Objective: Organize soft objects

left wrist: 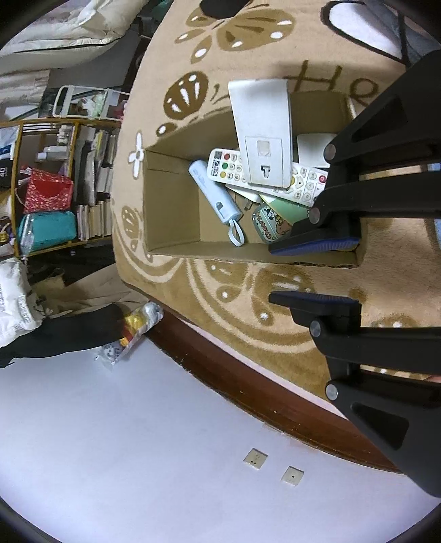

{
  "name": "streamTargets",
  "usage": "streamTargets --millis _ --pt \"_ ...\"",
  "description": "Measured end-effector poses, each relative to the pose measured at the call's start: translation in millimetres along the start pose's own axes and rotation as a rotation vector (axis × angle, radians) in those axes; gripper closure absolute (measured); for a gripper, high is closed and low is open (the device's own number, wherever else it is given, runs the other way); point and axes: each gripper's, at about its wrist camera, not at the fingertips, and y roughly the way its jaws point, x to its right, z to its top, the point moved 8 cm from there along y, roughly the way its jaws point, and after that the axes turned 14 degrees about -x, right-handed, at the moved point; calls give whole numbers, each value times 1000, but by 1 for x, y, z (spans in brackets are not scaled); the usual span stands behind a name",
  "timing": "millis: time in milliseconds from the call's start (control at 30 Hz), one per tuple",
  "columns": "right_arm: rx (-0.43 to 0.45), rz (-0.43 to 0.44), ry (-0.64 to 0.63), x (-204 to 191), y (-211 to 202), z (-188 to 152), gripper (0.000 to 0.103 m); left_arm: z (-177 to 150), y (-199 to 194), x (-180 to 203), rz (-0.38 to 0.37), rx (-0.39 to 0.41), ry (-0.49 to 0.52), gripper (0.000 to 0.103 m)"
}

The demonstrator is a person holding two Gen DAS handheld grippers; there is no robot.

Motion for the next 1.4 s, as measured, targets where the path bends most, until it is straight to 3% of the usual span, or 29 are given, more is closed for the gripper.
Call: streamTargets --millis 433,700,767,900,1167,1267,1400 --pt "85 -48 -16 23 -59 -16 0 -11 -70 -9 -26 158 -20 79" --pt "98 -55 -3 32 -75 -30 0 -19 -103 -3 -31 237 -3 67" --pt "103 -61 -1 34 -79 -35 0 -22 -109 0 -27 254 -4 55" --pt "122 -72 7 38 -88 -42 0 -26 -125 3 -45 303 -4 46" --pt "162 -96 12 44 -104 -50 0 -34 -149 5 -40 380 0 14" --pt "173 -98 16 46 -108 -51 0 -37 -155 7 -26 401 15 8" --pt "173 -101 17 46 -108 -54 0 -40 -156 9 -26 402 23 6"
